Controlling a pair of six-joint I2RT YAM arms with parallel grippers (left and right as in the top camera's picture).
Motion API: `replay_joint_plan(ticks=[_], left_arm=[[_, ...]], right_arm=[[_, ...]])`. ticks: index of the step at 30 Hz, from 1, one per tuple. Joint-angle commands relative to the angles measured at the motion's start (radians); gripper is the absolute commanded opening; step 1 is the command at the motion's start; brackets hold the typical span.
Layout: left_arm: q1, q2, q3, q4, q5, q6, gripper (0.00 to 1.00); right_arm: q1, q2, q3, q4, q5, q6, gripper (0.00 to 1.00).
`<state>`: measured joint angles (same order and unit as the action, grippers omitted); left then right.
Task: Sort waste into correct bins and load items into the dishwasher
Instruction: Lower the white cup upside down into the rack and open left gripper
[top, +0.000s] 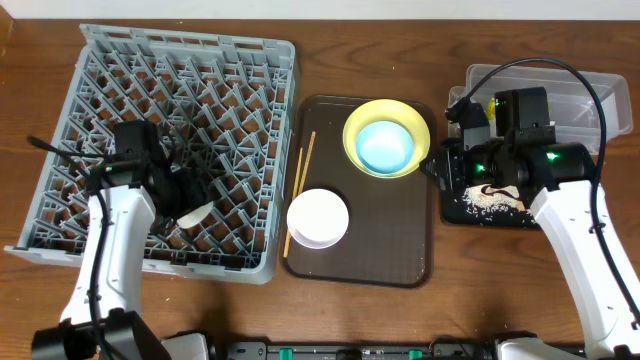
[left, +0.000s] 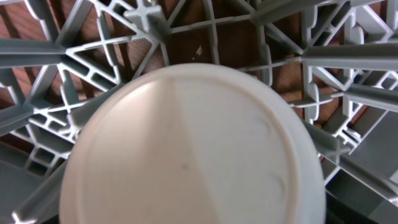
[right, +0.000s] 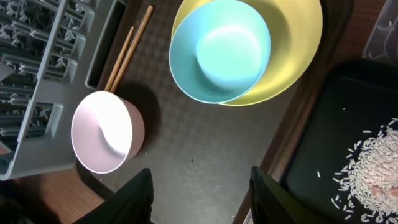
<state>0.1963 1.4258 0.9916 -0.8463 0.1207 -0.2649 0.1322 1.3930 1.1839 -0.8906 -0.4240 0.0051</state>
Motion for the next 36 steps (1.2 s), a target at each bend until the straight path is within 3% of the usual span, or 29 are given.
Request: replay_joint_plan(ticks=[1, 6, 15, 19, 21, 24, 36], left_arm=[[0.005, 0.032, -0.017, -0.031, -0.046, 0.010, 0.55], [0.006, -0.013, -0.016, -0.024, -0.124, 0.010, 0.40], [0.005, -0.087, -0.017, -0.008, -0.180, 0.002, 0.40], [0.005, -0.085, -0.020, -0.029, -0.138, 0.002, 0.52], [0.005, -0.085, -0.020, -0.040, -0.128, 0.002, 0.69], [0.005, -0.085, -0.020, -0.047, -0.128, 0.002, 0.83], [0.005, -0.103, -0.019, -0.047, -0.081, 0.002, 0.93]], right_arm=[[0.000, -0.006, 0.020, -0.001, 0.005, -0.018, 0.48], [0.000, -0.006, 0.020, -0.004, 0.005, -0.018, 0.48], [0.000, -0.006, 0.020, -0.002, 0.005, -0.018, 0.49], [0.000, -0.006, 0.020, -0.003, 0.006, -0.018, 0.49], [0.000, -0.006, 0.020, -0.003, 0.006, -0.018, 0.49], [0.000, -0.006, 0.020, -0.003, 0.006, -0.018, 0.49], [0.000, -0.006, 0.020, -0.003, 0.006, -0.018, 0.49]])
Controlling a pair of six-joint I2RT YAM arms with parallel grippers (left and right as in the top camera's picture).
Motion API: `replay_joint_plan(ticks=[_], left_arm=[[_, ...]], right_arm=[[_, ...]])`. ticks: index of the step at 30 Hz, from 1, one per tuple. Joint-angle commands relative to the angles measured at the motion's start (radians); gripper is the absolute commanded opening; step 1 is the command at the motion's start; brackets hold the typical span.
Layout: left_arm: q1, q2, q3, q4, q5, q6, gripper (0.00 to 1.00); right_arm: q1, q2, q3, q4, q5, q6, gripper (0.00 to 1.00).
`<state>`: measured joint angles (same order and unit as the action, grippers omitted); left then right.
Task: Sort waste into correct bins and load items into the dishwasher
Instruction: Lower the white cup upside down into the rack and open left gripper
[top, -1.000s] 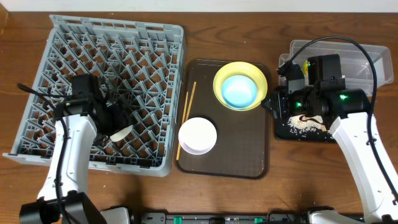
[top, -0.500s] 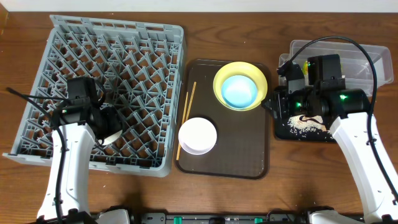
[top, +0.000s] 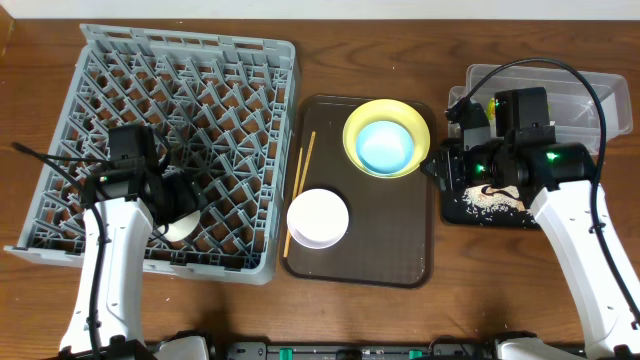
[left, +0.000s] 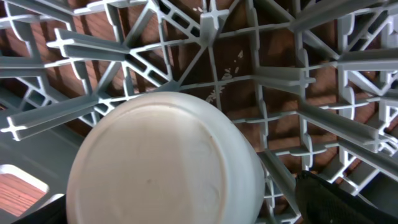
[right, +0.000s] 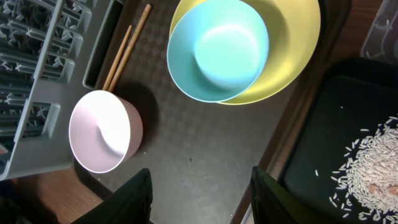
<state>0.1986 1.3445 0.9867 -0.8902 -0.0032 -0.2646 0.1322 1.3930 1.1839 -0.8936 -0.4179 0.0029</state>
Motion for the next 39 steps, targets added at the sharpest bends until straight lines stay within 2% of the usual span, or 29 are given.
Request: replay_joint_plan(ticks=[1, 4, 5, 6, 7, 13, 15, 20, 22, 27, 32, 35, 39], left_arm=[[0.003, -0.030, -0.014, 0.000, 0.074, 0.002, 0.93], [0.003, -0.062, -0.014, 0.004, 0.175, 0.002, 0.86], [0.003, -0.074, -0.014, 0.003, 0.193, 0.002, 0.80], [0.003, -0.090, -0.014, 0.001, 0.201, 0.002, 0.68], [0.003, -0.096, -0.014, 0.000, 0.201, 0.002, 0.64], [0.003, -0.105, -0.014, -0.015, 0.195, 0.002, 0.65], [0.003, -0.105, -0.014, -0.014, 0.193, 0.002, 0.74], [0.003, -0.120, 0.006, -0.023, 0.194, 0.002, 0.74], [0.003, -0.160, 0.031, -0.021, 0.194, 0.002, 0.70], [-0.005, -0.248, 0.047, -0.026, 0.198, 0.002, 0.51], [-0.103, -0.274, 0.045, -0.061, 0.250, 0.002, 0.30], [-0.146, -0.246, 0.041, -0.086, 0.229, 0.002, 0.29], [-0.164, -0.179, 0.035, -0.123, 0.119, 0.002, 0.29]], right_arm=[[0.000, -0.006, 0.020, 0.000, 0.000, -0.016, 0.49], [-0.001, -0.006, 0.020, 0.000, 0.003, -0.016, 0.49], [-0.001, -0.006, 0.020, 0.000, 0.003, -0.016, 0.49], [-0.001, -0.006, 0.020, 0.000, 0.003, -0.016, 0.49], [-0.001, -0.006, 0.020, 0.000, 0.003, -0.016, 0.49], [-0.001, -0.006, 0.020, 0.000, 0.003, -0.016, 0.49], [-0.001, -0.006, 0.020, -0.001, 0.003, -0.016, 0.49], [-0.001, -0.006, 0.020, -0.002, 0.003, -0.016, 0.49], [-0.001, -0.006, 0.020, -0.001, 0.003, -0.016, 0.48], [-0.001, -0.006, 0.020, -0.001, 0.003, -0.016, 0.48], [-0.001, -0.006, 0.020, -0.001, 0.003, -0.016, 0.48], [0.000, -0.006, 0.020, 0.000, 0.003, -0.016, 0.48], [-0.001, -0.006, 0.020, -0.004, 0.003, -0.016, 0.47]])
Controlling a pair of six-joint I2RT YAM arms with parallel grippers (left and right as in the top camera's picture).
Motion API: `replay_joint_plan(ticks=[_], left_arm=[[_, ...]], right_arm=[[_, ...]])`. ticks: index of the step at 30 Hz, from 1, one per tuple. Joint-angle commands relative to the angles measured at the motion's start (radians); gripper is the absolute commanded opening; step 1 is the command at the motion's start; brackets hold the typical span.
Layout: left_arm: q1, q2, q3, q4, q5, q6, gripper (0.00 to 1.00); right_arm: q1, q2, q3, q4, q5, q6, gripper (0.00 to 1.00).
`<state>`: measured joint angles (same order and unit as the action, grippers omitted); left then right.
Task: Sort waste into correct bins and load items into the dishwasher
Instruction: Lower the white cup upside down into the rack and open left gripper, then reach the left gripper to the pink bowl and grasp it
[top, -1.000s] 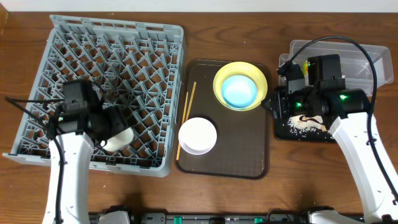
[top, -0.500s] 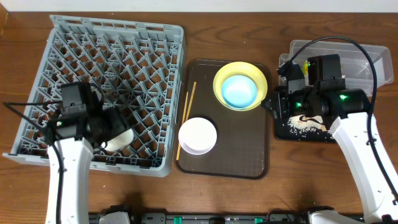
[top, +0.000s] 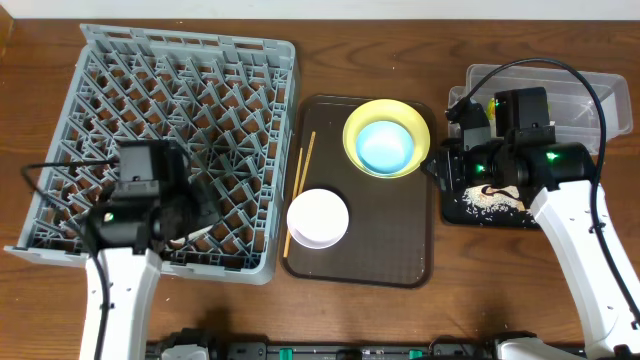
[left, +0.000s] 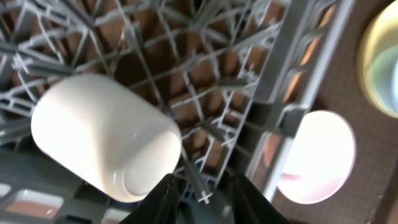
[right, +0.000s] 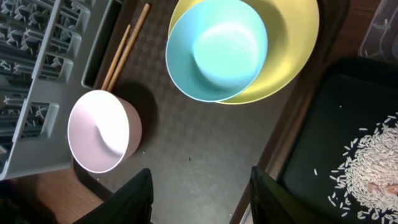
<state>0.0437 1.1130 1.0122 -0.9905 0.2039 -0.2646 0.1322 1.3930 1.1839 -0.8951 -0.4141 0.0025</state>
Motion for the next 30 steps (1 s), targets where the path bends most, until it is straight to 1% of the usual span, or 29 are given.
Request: replay_joint_plan(ticks=[1, 5, 11, 18, 26, 30], left_arm=[[-0.009, 0.069, 0.010, -0.027, -0.106, 0.002, 0.29], [-0.008, 0.123, 0.010, -0.034, -0.201, 0.002, 0.29], [-0.008, 0.113, 0.010, -0.038, -0.296, 0.002, 0.29], [-0.008, 0.112, 0.010, -0.075, -0.303, 0.002, 0.31], [-0.008, 0.112, 0.010, -0.079, -0.332, 0.002, 0.39], [-0.008, 0.112, 0.029, -0.071, -0.301, 0.002, 0.39]], right_arm=[[-0.001, -0.006, 0.020, -0.003, -0.001, -0.016, 0.47], [-0.001, -0.006, 0.020, -0.003, 0.000, -0.016, 0.47], [-0.001, -0.006, 0.020, -0.003, 0.000, -0.016, 0.48], [-0.003, -0.006, 0.020, -0.011, 0.000, -0.016, 0.48], [-0.002, -0.006, 0.020, -0.014, 0.000, -0.027, 0.48], [-0.019, -0.006, 0.020, -0.015, 0.001, -0.027, 0.48]])
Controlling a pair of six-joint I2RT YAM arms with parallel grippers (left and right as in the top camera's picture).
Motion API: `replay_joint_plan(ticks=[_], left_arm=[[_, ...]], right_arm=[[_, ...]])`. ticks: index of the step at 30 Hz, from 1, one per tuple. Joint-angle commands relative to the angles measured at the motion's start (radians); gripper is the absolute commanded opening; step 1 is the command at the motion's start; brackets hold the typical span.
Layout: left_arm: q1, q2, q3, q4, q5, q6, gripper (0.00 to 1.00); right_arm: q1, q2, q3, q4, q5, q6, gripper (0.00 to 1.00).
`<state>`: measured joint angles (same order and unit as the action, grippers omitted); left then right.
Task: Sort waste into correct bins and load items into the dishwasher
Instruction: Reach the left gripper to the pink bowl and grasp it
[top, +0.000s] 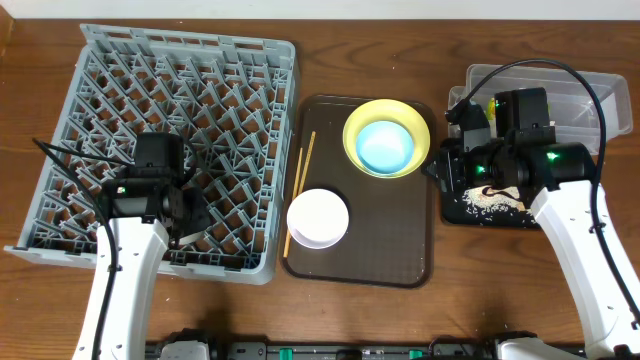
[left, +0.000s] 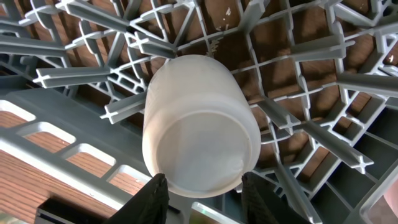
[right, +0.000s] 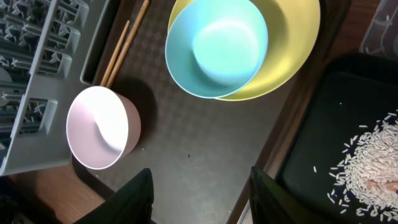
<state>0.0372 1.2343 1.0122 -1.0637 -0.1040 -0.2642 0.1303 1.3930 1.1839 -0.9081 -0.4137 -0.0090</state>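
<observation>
A white cup (left: 199, 124) lies tipped in the grey dish rack (top: 180, 60), its base towards the camera. My left gripper (left: 206, 202) is open just below it, one fingertip at each side of the base. On the brown tray (top: 370, 250) stand a pale pink cup (right: 102, 127), a blue bowl (right: 214, 46) nested in a yellow bowl (right: 292, 50), and chopsticks (right: 124, 46). My right gripper (right: 199, 199) hangs open over the tray's right edge, with nothing between its fingers.
A black tray (right: 323, 124) with spilled rice (right: 373, 168) sits right of the brown tray. Behind it stands a clear plastic bin (top: 560, 90). The rack's upright pegs surround the white cup. Bare wood shows along the table's front.
My left gripper was higher, with the rack's edge and the pink cup in its view; now it is low and close behind the white cup's base. The right arm has not moved.
The white cup filled the left wrist view, close over the rack. Then it rested in the rack with the fingers spread wide. Then the gripper was up and away from it, and now it is back down at the cup. The right gripper stayed open over the tray.
</observation>
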Motion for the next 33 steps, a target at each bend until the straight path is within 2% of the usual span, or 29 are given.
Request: replay_joint_plan(ticks=[1, 4, 8, 11, 16, 24, 33], left_arm=[[-0.002, -0.010, 0.043, 0.003, 0.024, 0.001, 0.40], [-0.003, -0.029, 0.106, 0.019, 0.091, 0.002, 0.45], [-0.048, -0.070, 0.127, 0.117, 0.223, 0.031, 0.48], [-0.129, -0.079, 0.127, 0.174, 0.266, 0.047, 0.49], [-0.316, -0.051, 0.124, 0.225, 0.265, 0.055, 0.49], [-0.581, 0.099, 0.124, 0.297, 0.265, 0.054, 0.49], [-0.738, 0.336, 0.124, 0.367, 0.266, 0.053, 0.49]], right_arm=[[-0.022, -0.006, 0.020, -0.002, 0.005, -0.015, 0.50], [-0.038, -0.006, 0.020, -0.009, 0.056, -0.006, 0.57], [-0.067, -0.006, 0.020, -0.032, 0.136, 0.032, 0.65], [-0.097, -0.008, 0.021, -0.049, 0.180, 0.064, 0.66], [-0.158, -0.008, 0.021, -0.065, 0.180, 0.064, 0.75], [-0.178, -0.008, 0.020, -0.076, 0.177, 0.064, 0.75], [-0.178, -0.008, 0.020, -0.080, 0.177, 0.064, 0.75]])
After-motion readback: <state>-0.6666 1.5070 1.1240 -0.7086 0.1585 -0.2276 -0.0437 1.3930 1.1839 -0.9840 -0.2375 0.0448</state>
